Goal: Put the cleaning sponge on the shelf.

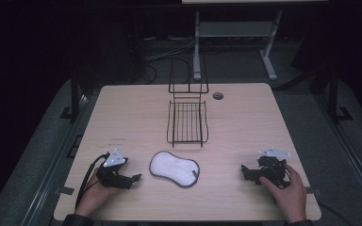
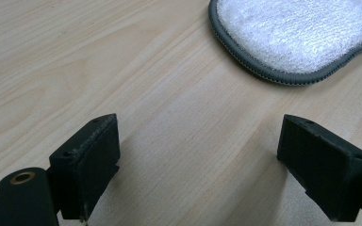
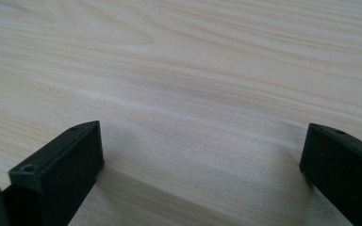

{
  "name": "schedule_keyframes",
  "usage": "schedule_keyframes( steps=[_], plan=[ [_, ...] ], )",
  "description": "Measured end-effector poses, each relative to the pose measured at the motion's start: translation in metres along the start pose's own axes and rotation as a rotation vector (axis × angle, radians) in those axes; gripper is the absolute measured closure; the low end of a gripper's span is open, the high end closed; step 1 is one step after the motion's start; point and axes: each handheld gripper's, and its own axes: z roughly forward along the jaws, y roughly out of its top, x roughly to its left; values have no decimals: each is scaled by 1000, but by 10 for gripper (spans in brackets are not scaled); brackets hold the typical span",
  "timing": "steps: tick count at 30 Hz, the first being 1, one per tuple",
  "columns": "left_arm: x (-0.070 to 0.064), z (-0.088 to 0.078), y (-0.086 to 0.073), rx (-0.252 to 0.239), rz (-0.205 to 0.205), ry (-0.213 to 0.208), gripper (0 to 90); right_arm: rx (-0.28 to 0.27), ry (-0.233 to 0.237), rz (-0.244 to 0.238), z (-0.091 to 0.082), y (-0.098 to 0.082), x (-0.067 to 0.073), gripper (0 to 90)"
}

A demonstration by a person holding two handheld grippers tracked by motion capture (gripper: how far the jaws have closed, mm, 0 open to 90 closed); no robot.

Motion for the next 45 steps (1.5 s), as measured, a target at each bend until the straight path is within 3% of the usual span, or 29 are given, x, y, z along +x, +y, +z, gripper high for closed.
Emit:
schedule_keyframes(
  steps=[11, 15, 21, 22, 25, 26, 29, 40, 45],
  plan=[
    [-2, 0, 8, 43, -4, -5, 148, 0, 0, 0, 0, 0, 0, 0],
    [-3, -3, 14, 32, -22, -32, 236, 0, 0, 0, 0, 0, 0, 0],
    [-6, -8, 25, 22, -27, -75, 536, 0, 0, 0, 0, 0, 0, 0],
    [-7, -8, 27, 22, -27, -87, 536, 0, 0, 0, 0, 0, 0, 0],
    [-8, -8, 33, 19, -24, -108, 743, 0, 0, 0, 0, 0, 0, 0],
    [-8, -8, 35, 16, -20, -122, 743, 0, 0, 0, 0, 0, 0, 0],
    [-9, -7, 42, 12, -11, -153, 887, 0, 0, 0, 0, 0, 0, 0],
    [-13, 6, 65, -18, -2, -193, 897, 0, 0, -1, 0, 0, 0, 0],
    [-11, 16, 78, -32, 11, -190, 896, 0, 0, 0, 0, 0, 0, 0]
  ],
)
